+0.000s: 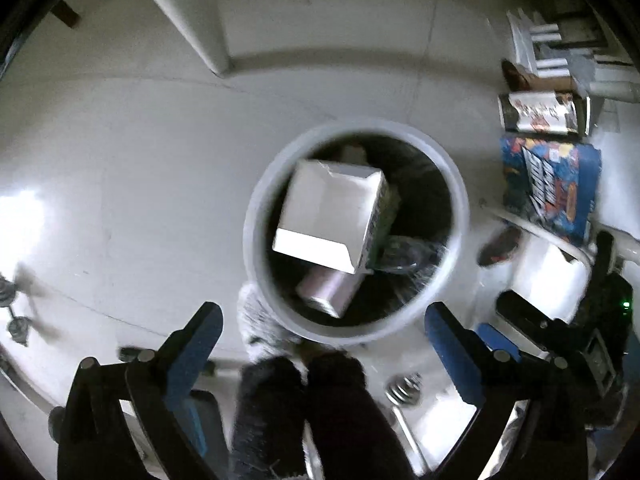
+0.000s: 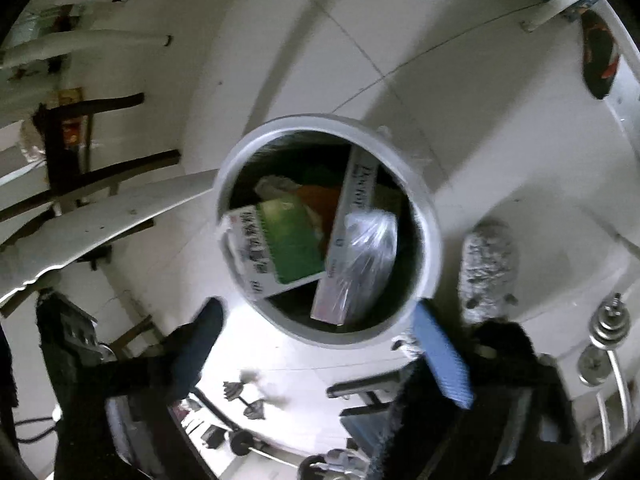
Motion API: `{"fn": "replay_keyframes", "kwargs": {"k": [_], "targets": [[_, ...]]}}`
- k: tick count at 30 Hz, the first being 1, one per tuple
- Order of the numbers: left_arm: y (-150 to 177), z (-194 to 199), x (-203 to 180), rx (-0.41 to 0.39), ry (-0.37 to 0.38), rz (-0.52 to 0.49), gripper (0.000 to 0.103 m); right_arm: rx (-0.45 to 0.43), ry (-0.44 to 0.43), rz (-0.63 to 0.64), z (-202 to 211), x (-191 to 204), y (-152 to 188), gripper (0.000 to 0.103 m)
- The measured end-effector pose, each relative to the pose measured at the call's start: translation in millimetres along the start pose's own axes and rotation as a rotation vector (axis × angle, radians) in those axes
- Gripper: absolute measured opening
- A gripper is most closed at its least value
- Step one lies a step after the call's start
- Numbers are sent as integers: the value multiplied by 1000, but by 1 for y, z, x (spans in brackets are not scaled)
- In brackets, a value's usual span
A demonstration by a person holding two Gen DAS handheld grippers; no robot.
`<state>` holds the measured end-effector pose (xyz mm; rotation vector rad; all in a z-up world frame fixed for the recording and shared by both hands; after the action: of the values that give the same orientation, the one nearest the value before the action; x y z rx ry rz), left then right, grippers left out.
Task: Collect trash
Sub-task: 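Carry the white box and blister pack over the bin and open both tools, then raise both tools back over the table toward the last items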
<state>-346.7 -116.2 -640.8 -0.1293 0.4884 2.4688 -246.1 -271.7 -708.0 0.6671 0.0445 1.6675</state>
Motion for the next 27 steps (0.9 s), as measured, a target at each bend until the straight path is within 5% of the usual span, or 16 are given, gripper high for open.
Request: {"fn": "replay_keyframes", "kwargs": {"k": [4,11,27], "targets": [[11,22,8,-71,-136,-74,103,-9,72,55,5,3,8,101],[35,61,-1,-127,-235,-146,103,-67,287,205,42,10,30,101],[104,226,-44,-228,-212,-213,103,-115,386,358,202,86,124,101]]}}
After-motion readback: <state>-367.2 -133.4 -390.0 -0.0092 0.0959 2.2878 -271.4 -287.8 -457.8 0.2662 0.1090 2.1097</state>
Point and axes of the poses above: each gripper's, at about its wrist camera, not at the fingertips, and z roughly against the way its jaws point, x to its left, y to its underside, the point moved 9 cm from there along -z, roughly the way its jaws point, and after that the axes turned 1 degree about x, right-handed, at the moved point
